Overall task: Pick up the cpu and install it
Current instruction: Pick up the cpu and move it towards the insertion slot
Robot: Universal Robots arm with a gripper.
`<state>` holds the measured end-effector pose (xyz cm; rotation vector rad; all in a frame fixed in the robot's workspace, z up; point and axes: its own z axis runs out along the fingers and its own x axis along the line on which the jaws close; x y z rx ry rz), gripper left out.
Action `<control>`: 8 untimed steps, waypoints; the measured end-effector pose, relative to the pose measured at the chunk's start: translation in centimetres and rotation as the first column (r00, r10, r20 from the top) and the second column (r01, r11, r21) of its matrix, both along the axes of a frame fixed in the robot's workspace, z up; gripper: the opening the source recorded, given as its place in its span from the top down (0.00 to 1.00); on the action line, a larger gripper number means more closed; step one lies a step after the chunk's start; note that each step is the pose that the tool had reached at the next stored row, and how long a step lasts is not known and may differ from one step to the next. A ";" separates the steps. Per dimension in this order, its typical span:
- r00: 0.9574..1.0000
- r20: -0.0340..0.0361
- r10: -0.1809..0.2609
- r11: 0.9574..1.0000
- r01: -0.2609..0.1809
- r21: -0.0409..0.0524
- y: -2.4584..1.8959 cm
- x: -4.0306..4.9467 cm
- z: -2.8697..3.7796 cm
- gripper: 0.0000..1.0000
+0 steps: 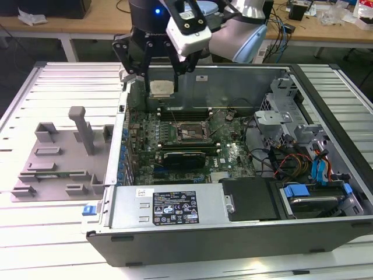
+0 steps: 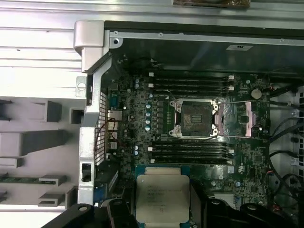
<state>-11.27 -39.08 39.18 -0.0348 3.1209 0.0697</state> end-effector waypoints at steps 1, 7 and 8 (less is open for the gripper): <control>1.000 0.000 0.000 1.000 0.000 0.000 0.00 0.39 0.00 0.45; 1.000 0.000 0.000 1.000 0.000 0.000 0.00 2.19 0.00 0.45; 1.000 0.000 0.000 1.000 0.000 0.000 0.00 2.41 0.00 0.45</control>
